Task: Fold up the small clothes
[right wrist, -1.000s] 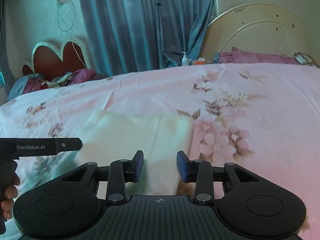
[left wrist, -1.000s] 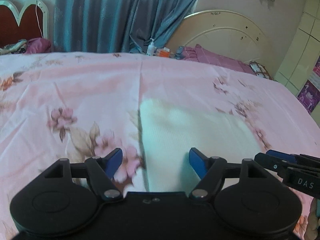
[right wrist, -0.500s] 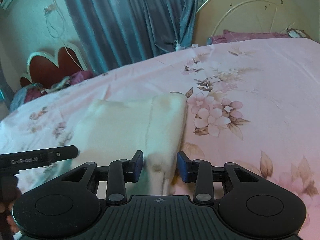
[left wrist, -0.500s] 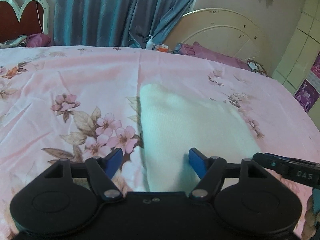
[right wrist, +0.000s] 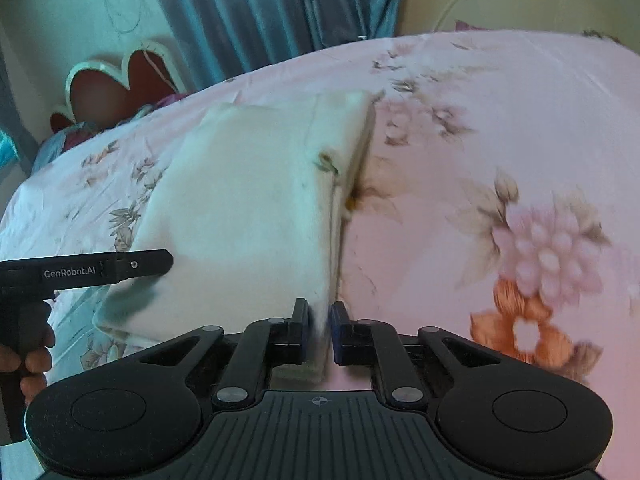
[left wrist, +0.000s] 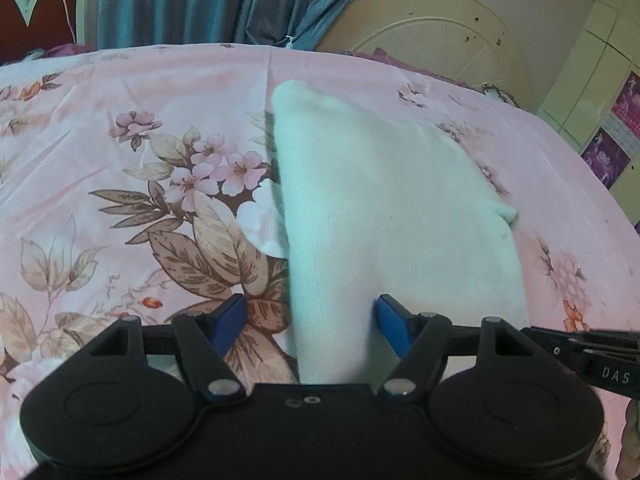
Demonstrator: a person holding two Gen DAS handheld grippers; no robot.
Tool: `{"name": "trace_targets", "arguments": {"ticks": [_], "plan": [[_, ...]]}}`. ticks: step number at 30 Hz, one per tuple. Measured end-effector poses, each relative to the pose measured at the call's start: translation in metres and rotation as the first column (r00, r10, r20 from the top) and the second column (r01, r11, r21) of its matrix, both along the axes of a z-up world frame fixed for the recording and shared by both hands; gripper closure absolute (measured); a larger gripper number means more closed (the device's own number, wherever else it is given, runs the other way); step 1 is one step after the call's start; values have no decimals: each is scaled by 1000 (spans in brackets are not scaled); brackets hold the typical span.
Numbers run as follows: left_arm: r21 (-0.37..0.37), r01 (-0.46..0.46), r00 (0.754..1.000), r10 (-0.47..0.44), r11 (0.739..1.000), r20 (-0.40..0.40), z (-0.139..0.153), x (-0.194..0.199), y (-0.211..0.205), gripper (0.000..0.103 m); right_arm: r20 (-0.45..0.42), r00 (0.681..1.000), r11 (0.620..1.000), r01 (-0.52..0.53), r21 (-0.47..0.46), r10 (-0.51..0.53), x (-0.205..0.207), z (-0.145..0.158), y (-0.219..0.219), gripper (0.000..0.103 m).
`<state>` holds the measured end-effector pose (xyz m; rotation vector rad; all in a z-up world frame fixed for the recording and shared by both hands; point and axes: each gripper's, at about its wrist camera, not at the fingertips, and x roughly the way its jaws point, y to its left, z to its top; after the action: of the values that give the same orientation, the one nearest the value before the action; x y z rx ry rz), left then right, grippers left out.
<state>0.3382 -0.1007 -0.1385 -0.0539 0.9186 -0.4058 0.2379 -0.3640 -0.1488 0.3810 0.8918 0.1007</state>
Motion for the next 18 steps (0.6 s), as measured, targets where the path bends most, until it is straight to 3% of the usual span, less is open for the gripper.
{"name": "trace_targets", "arguments": {"ticks": [6,11,13,15,18], "plan": [[16,-1,1000,1,1000,-5,1,-1,-3,32,-11,1000,1000,10,24,-10,0,-1,-2,91],[28,-2,1000,3,1000,-21,6,3,-5,23,-8,1000,999,16,52,-15,7,10,-10,91],[24,-6,1000,6,1000,-20,10,4,-6,22,5,1000,998,27,52,-28,9,13,-12,82],[13,-7,1000,7,1000,-15,14,6,-6,19,19,999,997,42,57,-43,10,16,-14,50],[-20,-8,1000,8,1000,-17,21,11,-5,15,37,999,998,34,57,-36,15,20,-16,48]]}}
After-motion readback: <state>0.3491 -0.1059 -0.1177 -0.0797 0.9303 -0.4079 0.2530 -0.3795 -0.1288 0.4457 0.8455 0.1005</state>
